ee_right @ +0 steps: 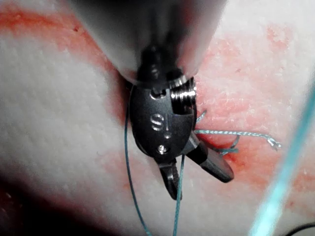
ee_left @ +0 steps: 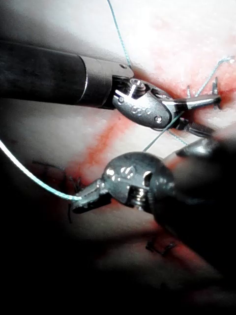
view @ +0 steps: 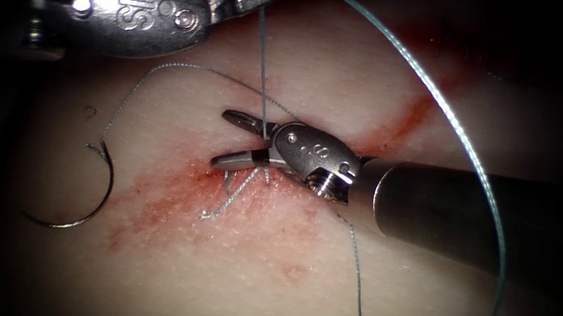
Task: Wound Closure
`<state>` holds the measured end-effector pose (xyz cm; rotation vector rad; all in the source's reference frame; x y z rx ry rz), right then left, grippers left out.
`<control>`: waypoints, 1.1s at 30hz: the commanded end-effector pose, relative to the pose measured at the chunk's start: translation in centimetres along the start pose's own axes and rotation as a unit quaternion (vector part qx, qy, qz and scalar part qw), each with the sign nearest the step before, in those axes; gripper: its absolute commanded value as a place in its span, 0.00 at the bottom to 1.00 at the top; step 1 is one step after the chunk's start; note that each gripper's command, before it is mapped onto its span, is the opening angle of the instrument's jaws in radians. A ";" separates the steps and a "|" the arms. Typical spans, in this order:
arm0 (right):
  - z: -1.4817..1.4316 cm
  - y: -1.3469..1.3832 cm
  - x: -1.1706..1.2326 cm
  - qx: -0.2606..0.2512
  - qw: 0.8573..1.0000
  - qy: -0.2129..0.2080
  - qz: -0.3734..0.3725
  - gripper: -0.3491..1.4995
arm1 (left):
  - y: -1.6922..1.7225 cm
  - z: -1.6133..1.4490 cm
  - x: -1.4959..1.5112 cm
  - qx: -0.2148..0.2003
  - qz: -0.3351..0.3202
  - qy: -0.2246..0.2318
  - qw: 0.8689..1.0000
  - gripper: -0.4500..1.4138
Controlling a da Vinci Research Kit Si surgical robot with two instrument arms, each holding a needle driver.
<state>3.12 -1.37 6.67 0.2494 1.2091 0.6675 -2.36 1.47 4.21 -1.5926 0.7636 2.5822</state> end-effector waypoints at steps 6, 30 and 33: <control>0.17 -0.08 -0.01 0.003 1.000 0.008 0.013 0.65 | 0.08 0.10 -0.01 0.001 0.002 0.004 1.000 0.00; -1.47 0.50 0.53 -0.075 0.995 0.056 -0.027 0.78 | 0.05 0.78 0.16 0.001 0.074 0.032 0.997 0.00; -1.77 0.57 0.55 -0.089 0.990 0.043 -0.098 0.58 | 0.03 1.01 0.09 -0.010 0.108 0.042 0.993 0.00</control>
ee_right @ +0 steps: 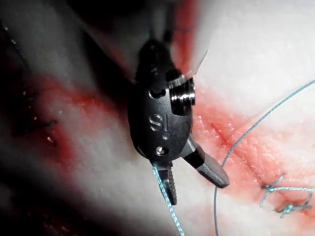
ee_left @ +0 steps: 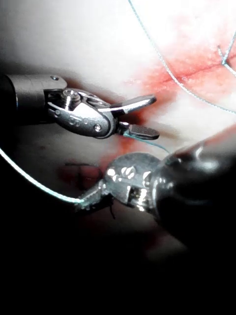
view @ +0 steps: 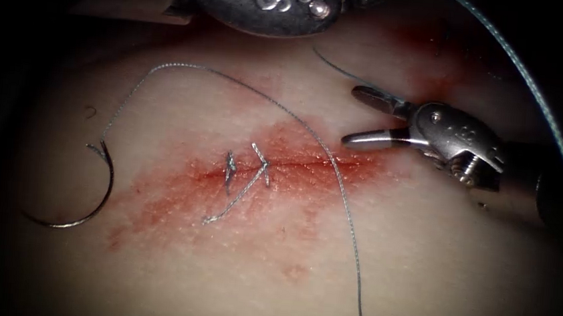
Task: Wound Closure
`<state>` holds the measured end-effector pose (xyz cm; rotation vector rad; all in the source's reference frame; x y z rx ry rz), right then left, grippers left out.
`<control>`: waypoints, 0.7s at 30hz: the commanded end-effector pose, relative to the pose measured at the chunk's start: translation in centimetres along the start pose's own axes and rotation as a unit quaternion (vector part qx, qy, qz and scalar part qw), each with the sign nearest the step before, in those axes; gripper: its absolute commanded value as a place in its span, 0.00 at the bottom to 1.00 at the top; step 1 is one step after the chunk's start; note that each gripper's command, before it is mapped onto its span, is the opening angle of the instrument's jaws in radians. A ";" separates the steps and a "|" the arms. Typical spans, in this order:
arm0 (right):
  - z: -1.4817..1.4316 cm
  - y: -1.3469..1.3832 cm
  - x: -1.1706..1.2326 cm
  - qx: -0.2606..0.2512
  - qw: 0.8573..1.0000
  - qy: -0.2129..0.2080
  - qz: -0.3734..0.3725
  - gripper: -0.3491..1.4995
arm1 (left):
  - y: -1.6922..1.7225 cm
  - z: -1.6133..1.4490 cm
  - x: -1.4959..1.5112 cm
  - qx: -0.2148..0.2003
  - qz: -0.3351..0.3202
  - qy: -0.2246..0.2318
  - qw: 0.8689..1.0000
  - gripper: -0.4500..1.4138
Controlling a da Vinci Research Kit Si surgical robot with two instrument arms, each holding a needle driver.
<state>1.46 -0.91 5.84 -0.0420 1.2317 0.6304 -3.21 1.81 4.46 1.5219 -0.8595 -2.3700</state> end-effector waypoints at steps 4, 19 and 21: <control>-0.30 0.24 -0.02 -0.010 0.999 -0.012 -0.037 0.07 | 0.10 0.35 -0.23 -0.021 0.042 -0.003 0.999 0.00; -0.83 0.55 0.79 -0.036 0.998 0.021 -0.050 0.09 | 1.65 0.53 -0.91 -0.126 0.080 -0.013 0.989 0.00; -0.85 0.53 0.86 -0.031 0.998 0.021 -0.046 0.12 | 1.76 0.58 -1.01 -0.136 0.081 -0.019 0.987 0.00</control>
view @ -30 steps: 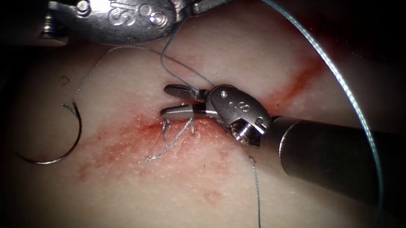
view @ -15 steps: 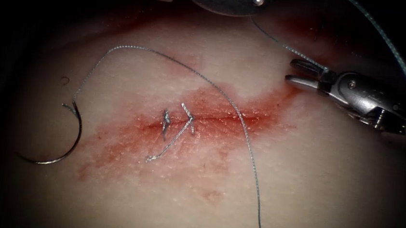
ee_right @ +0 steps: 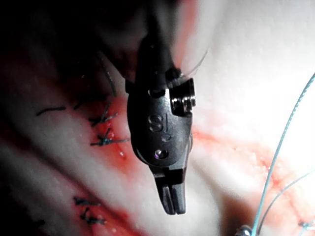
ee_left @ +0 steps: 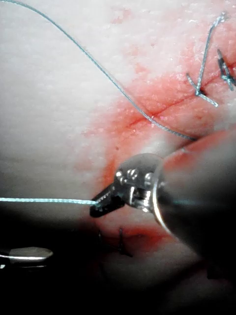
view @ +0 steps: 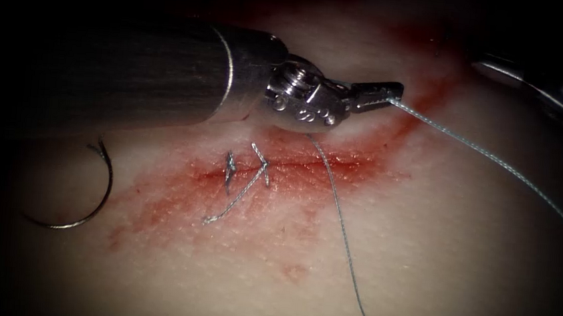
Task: Wound Closure
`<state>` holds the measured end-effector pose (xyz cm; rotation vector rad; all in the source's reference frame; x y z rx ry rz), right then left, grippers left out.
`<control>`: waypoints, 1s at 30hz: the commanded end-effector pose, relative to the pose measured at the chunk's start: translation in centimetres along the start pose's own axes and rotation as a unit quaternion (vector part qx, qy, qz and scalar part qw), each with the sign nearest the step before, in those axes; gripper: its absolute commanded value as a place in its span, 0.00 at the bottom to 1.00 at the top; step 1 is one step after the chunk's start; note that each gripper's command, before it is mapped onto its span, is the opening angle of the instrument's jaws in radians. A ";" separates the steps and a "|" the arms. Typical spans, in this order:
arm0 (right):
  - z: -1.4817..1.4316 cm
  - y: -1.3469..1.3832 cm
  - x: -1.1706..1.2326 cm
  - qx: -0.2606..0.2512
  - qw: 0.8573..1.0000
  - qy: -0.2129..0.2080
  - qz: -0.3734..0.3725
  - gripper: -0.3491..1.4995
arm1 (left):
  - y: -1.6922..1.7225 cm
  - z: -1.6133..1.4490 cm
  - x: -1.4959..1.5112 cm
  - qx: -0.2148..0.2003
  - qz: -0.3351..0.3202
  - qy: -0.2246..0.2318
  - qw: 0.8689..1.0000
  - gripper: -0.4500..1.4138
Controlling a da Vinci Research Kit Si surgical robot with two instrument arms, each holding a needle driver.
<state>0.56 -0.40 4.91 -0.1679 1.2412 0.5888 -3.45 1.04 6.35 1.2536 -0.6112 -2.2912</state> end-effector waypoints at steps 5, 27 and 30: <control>0.06 -0.11 0.20 0.017 1.000 0.007 0.012 0.18 | 0.09 0.29 -0.21 -0.005 -0.010 -0.004 1.000 0.00; 0.58 -0.84 0.06 0.098 0.995 0.014 0.008 0.23 | -0.29 -0.30 -0.15 0.073 -0.234 0.037 0.969 0.89; 0.62 -0.89 0.02 0.104 0.994 0.018 0.005 0.23 | -0.02 -0.62 -0.06 0.048 -0.245 0.061 0.966 0.80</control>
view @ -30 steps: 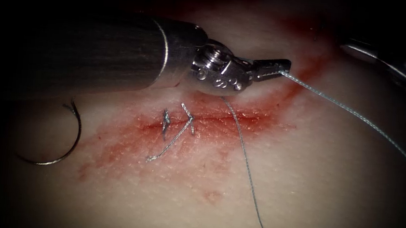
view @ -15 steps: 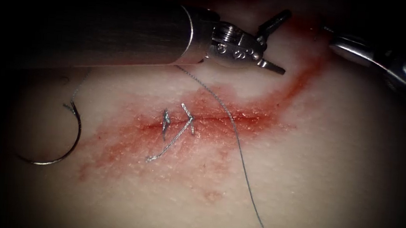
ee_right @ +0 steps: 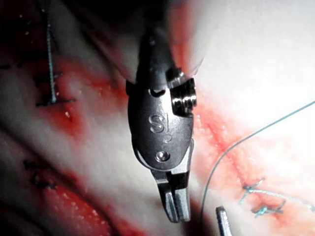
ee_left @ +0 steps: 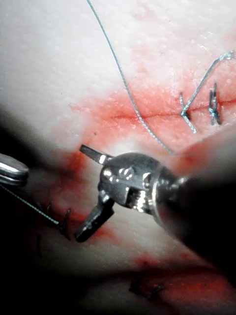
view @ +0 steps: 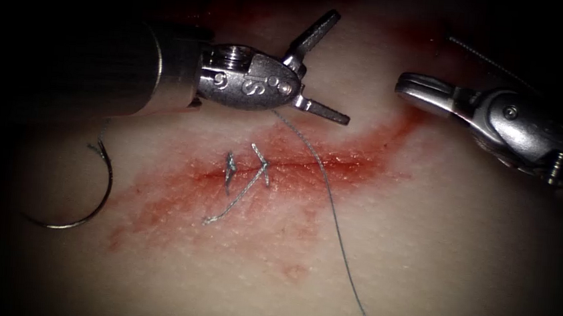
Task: Wound Closure
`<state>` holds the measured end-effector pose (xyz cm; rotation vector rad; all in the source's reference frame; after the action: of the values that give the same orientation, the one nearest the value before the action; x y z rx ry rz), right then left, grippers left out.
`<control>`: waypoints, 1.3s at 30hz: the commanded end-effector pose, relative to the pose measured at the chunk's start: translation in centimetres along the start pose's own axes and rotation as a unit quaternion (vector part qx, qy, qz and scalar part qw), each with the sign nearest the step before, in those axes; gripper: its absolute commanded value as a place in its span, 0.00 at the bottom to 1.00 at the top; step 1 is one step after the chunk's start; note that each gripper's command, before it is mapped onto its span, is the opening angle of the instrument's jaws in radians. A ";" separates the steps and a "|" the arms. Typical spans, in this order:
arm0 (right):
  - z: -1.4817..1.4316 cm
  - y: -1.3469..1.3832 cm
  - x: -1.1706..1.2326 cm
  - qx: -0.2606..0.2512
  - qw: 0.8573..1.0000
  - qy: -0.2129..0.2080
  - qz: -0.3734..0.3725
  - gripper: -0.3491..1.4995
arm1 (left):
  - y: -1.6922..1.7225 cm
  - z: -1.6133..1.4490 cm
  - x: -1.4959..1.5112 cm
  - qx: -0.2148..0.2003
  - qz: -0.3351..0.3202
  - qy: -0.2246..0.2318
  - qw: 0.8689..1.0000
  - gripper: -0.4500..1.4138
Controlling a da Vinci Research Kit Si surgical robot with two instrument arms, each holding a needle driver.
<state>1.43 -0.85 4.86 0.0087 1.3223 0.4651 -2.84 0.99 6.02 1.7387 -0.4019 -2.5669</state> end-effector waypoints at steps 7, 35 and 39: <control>0.26 -0.21 -0.08 0.014 0.999 -0.024 -0.032 0.32 | 0.71 -0.45 -0.17 -0.021 -0.082 -0.050 0.995 0.68; 0.75 -0.72 -0.41 0.059 0.994 -0.087 -0.041 0.72 | 1.54 -0.66 -0.83 -0.074 -0.375 -0.275 0.882 0.57; 0.77 -0.74 -0.42 0.061 0.993 -0.087 -0.042 0.72 | 1.54 -0.66 -0.91 -0.082 -0.373 -0.269 0.884 0.44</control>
<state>2.23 -1.45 5.19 0.0922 1.1702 0.3063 -2.02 -0.46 6.91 1.2311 0.6187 -3.4629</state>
